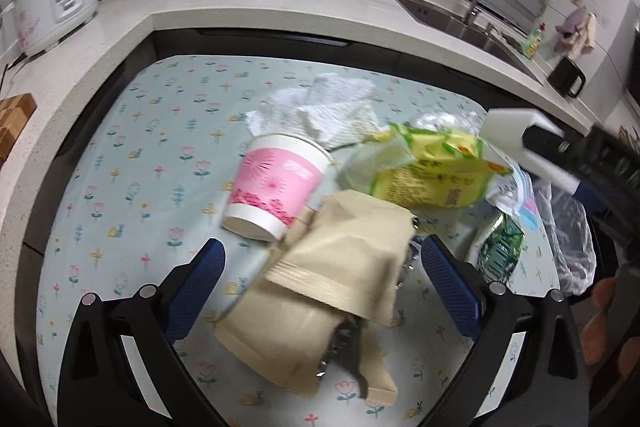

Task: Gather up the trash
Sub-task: 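Grasp the white sponge with the right tool while the left tool grasps the beige paper bag, then carry the sponge and beige bag over the bin and open both tools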

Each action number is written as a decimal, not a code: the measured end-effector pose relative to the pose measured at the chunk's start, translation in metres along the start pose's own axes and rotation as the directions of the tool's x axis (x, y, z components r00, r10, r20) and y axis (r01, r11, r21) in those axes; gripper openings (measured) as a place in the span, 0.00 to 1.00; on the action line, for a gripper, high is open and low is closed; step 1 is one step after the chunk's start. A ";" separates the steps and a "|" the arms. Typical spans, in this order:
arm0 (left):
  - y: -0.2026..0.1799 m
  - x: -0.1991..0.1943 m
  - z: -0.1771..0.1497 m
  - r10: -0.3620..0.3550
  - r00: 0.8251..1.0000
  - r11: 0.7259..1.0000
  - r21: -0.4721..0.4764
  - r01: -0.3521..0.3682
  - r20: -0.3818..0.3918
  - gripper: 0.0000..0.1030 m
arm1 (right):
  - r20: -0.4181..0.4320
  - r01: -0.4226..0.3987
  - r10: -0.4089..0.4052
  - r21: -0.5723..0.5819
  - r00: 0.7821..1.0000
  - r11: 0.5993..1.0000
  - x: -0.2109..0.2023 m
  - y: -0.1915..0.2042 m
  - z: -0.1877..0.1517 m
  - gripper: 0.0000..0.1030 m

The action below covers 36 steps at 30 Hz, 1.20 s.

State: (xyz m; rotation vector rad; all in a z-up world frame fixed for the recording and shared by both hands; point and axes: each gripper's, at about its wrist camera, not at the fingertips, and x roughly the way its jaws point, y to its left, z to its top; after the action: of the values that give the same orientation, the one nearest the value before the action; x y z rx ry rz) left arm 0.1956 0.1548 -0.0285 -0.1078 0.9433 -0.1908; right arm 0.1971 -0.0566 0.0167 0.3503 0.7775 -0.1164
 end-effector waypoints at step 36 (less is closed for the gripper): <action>-0.079 -0.031 -0.013 -0.029 0.998 0.995 0.094 0.024 0.052 0.22 | 0.099 0.011 -0.020 0.091 0.995 0.996 -0.097 -0.107 -0.009 0.66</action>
State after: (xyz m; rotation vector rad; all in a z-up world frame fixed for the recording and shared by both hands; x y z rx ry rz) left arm 0.1582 0.0846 0.0027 -0.0392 0.8787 -0.2553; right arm 0.0970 -0.1559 0.0505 0.4215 0.6776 -0.1826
